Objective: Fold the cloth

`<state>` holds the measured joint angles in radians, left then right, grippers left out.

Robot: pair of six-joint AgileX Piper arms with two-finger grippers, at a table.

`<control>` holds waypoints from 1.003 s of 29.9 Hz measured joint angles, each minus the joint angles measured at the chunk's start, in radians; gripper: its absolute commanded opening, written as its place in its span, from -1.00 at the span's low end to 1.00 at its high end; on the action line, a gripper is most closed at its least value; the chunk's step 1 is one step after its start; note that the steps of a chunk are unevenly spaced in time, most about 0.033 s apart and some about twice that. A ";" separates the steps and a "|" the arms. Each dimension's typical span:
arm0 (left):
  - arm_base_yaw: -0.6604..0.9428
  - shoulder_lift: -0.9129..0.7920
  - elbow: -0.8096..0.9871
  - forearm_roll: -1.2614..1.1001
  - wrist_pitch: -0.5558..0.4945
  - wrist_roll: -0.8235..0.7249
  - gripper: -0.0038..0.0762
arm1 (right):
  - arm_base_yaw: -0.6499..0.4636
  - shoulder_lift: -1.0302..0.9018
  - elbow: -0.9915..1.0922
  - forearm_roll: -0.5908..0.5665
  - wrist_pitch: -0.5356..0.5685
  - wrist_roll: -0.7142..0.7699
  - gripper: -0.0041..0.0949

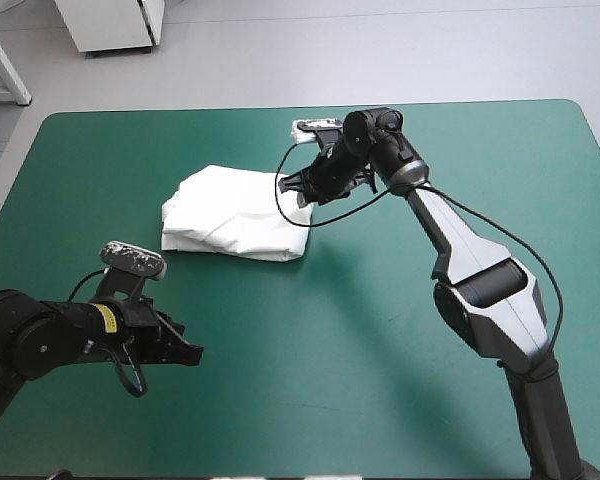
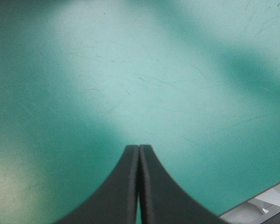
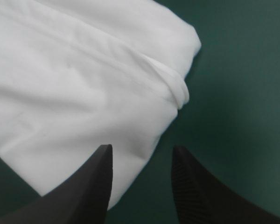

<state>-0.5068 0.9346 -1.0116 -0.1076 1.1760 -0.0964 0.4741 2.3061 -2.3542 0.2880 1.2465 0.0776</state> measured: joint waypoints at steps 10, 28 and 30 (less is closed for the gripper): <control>0.000 0.000 0.000 0.008 -0.001 0.003 -0.96 | -0.002 0.023 0.115 0.107 -0.007 -0.051 -0.12; 0.000 0.000 0.000 0.008 -0.001 0.001 -0.96 | 0.001 0.084 0.117 0.156 -0.032 -0.078 -0.95; 0.000 0.000 0.000 0.008 -0.001 0.001 -0.96 | 0.001 0.083 0.117 0.152 -0.032 -0.078 -0.95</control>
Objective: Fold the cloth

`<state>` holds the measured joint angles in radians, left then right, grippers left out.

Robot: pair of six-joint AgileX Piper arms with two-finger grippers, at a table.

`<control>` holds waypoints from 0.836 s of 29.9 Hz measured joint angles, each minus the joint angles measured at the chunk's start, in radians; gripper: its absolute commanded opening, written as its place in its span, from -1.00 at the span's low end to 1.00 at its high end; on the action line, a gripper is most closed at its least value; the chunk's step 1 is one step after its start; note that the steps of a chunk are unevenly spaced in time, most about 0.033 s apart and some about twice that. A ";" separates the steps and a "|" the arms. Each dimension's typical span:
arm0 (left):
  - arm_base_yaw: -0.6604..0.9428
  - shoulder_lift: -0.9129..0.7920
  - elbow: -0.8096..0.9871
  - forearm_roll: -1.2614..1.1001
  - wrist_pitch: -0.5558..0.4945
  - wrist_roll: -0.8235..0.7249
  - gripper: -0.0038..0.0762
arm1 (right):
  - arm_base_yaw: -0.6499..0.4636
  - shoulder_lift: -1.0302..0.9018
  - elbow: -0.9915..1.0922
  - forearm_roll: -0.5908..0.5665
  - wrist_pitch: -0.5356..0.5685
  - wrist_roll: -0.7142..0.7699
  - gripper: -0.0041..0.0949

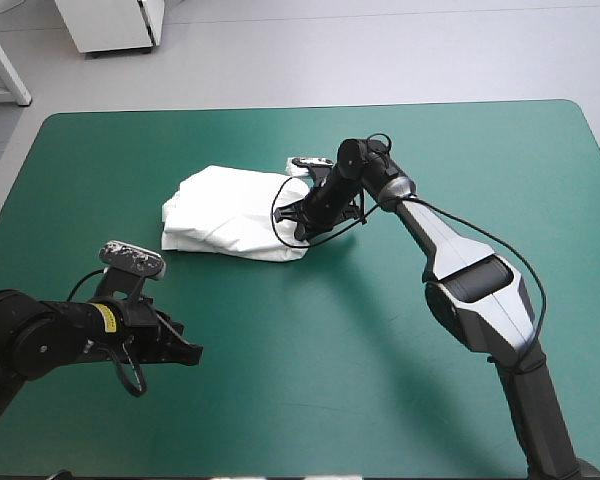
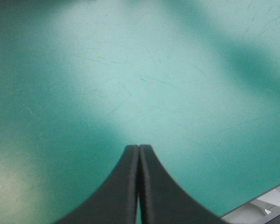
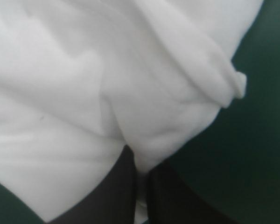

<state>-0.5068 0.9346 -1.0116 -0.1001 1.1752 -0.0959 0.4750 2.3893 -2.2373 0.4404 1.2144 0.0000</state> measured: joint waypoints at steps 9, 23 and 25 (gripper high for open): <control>0.000 0.000 0.000 -0.038 0.000 0.000 -0.96 | -0.011 -0.062 0.046 -0.114 0.004 -0.016 -0.95; 0.000 0.000 0.000 -0.076 0.001 0.000 -0.96 | -0.222 -0.334 0.444 -0.241 0.005 -0.051 -0.95; 0.000 0.000 0.000 -0.087 0.001 0.000 -0.96 | -0.259 -0.361 0.479 -0.263 0.005 -0.051 -0.95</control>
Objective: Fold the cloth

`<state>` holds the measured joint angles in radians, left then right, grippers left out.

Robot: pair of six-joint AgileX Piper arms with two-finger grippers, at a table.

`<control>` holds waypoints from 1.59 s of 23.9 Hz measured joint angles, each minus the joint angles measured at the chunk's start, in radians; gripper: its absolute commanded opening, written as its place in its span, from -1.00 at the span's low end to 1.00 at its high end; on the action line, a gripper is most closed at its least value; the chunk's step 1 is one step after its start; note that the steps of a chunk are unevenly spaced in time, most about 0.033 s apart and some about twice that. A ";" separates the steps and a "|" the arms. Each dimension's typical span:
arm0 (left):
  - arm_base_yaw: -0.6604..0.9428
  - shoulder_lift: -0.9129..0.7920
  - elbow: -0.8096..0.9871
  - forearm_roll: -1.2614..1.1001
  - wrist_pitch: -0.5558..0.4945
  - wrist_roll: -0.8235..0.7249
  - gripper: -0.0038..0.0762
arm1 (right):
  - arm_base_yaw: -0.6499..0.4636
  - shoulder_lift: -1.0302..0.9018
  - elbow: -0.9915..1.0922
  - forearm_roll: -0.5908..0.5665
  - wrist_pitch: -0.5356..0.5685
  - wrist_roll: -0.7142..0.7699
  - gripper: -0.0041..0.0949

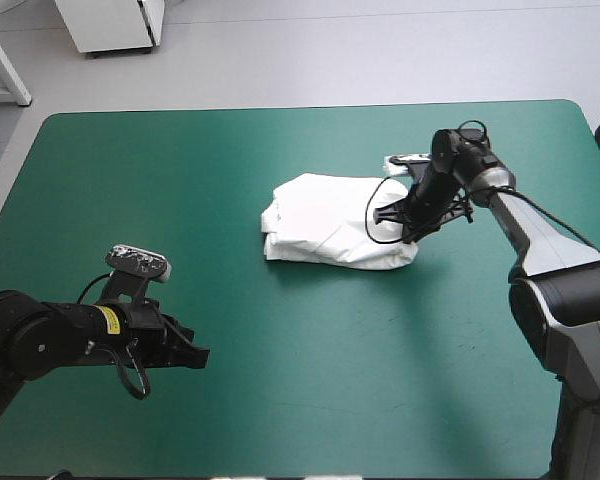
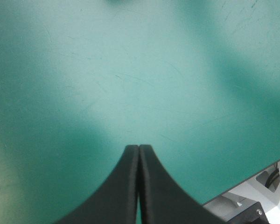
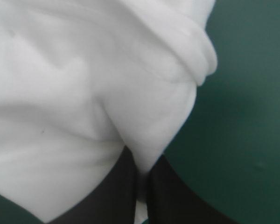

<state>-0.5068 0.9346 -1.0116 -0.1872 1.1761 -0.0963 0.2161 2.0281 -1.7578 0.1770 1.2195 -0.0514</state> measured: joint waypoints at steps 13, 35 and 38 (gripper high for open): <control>0.000 0.000 0.000 -0.034 0.000 0.003 -0.96 | -0.380 -0.153 0.240 -0.253 0.000 0.026 -0.95; 0.000 0.000 0.000 -0.036 0.000 0.030 -0.96 | -0.630 -0.225 0.262 -0.377 0.000 0.096 -0.18; 0.000 0.000 0.000 -0.036 0.000 0.030 -0.96 | -0.633 -0.254 0.262 -0.345 0.000 0.098 0.06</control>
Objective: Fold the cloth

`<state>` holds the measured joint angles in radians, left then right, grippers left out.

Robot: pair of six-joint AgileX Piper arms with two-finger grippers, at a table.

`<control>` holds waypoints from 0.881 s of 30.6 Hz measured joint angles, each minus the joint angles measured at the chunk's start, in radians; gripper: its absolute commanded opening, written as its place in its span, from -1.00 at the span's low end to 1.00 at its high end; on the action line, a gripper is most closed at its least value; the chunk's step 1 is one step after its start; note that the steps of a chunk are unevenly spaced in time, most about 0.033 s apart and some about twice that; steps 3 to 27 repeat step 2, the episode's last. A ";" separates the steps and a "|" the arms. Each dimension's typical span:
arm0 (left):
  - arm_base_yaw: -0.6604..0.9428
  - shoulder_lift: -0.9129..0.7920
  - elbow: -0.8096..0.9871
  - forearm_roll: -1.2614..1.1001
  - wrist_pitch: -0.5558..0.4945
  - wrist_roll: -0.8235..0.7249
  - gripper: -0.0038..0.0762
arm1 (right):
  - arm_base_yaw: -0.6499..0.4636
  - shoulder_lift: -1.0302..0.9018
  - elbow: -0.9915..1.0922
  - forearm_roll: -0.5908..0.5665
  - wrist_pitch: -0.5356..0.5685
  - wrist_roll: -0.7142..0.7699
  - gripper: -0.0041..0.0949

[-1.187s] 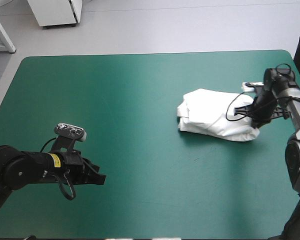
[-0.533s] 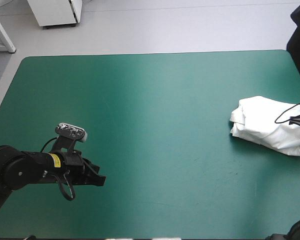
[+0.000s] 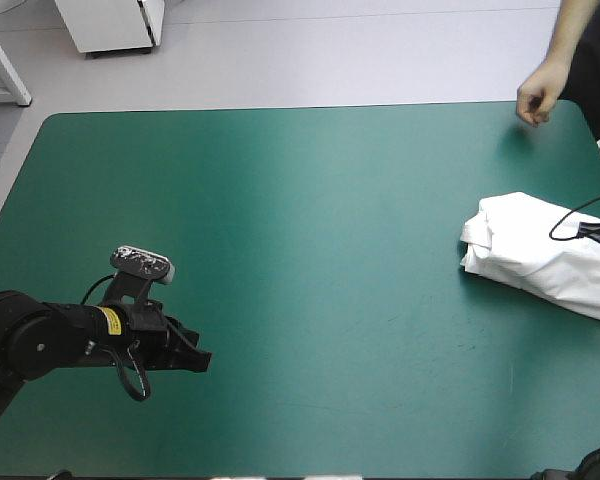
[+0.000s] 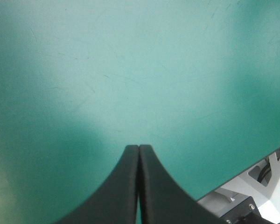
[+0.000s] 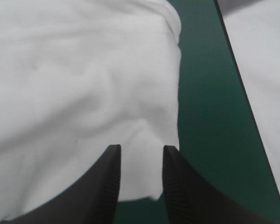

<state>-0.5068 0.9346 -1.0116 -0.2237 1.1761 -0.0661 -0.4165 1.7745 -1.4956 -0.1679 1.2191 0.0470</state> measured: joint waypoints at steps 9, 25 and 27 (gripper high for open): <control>0.000 0.000 0.000 0.000 0.000 0.000 -0.96 | -0.010 -0.011 0.000 0.030 0.001 0.000 0.09; 0.000 0.000 0.000 0.000 0.000 0.000 -0.96 | -0.010 -0.011 0.000 0.030 0.001 0.000 0.09; 0.000 0.000 0.000 0.000 0.000 0.000 -0.96 | -0.010 -0.011 0.000 0.030 0.001 0.000 0.09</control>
